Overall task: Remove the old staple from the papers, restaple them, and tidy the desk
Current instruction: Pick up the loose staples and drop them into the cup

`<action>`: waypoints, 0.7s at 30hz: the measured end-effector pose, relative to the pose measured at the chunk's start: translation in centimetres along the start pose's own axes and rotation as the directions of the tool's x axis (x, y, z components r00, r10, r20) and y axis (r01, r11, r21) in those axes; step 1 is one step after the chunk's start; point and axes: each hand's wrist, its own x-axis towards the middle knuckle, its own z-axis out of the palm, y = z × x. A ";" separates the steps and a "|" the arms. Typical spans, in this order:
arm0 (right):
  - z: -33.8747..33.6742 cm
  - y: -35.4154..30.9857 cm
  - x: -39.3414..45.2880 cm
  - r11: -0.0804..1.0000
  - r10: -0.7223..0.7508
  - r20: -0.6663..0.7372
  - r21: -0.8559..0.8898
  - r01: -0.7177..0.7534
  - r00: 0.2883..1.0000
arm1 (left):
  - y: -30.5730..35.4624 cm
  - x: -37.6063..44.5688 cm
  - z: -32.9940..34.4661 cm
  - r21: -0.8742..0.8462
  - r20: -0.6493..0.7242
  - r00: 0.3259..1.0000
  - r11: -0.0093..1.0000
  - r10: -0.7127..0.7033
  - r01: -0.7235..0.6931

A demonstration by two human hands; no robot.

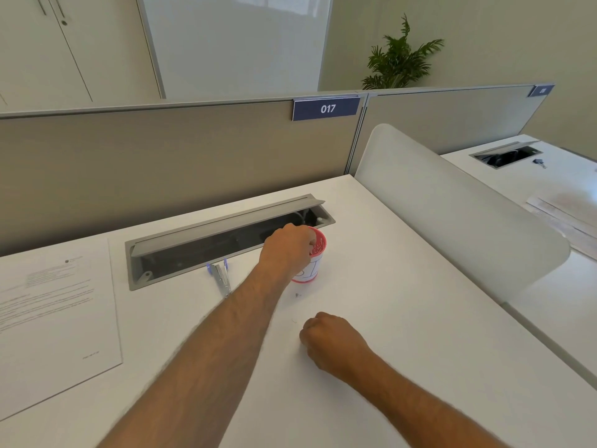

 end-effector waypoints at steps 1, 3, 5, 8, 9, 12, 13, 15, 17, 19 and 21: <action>-0.1 -0.1 0.0 1.000 0.019 0.005 0.001 -0.019 1.000 | -0.3 -0.1 0.2 -0.019 -0.024 1.000 1.000 0.008 -0.008; -0.3 -0.1 0.3 0.996 0.081 0.019 0.032 -0.081 0.997 | -1.1 -0.5 0.7 -0.072 -0.177 0.983 0.996 0.045 -0.058; -0.6 -0.2 0.6 0.984 0.149 0.031 0.096 -0.151 0.988 | -2.1 -1.2 1.5 -0.174 -0.391 0.918 0.975 0.062 -0.140; -1.3 0.2 0.8 0.929 0.232 0.019 0.291 -0.227 0.973 | -3.8 -2.4 3.2 -0.321 -0.499 0.866 0.921 0.035 -0.222; -1.5 0.5 0.7 0.873 0.286 0.015 0.408 -0.267 0.958 | -4.4 -2.8 3.8 -0.340 -0.467 0.883 0.914 0.042 -0.223; -2.8 1.7 0.1 0.458 0.455 0.075 0.835 -0.305 0.888 | -6.1 -4.0 5.5 -0.288 -0.204 0.968 0.937 0.142 -0.199; -3.6 2.1 0.0 0.283 0.483 0.102 0.922 -0.266 0.869 | -6.5 -4.3 6.0 -0.256 -0.092 0.979 0.946 0.179 -0.197; -5.5 2.9 0.0 0.030 0.513 0.124 0.986 -0.161 0.849 | -6.9 -4.9 6.7 -0.199 0.094 0.973 0.962 0.209 -0.187; -7.9 3.9 0.6 -0.018 0.549 0.075 0.997 -0.077 0.832 | -7.1 -5.1 7.3 -0.152 0.184 0.958 0.970 0.218 -0.192; -10.2 5.1 1.8 0.035 0.586 -0.012 0.999 -0.011 0.810 | -7.1 -5.2 7.6 -0.113 0.208 0.954 0.974 0.216 -0.196; -11.9 6.1 3.3 0.136 0.620 -0.087 0.991 0.002 0.780 | -6.9 -5.2 7.8 -0.096 0.193 0.959 0.976 0.209 -0.194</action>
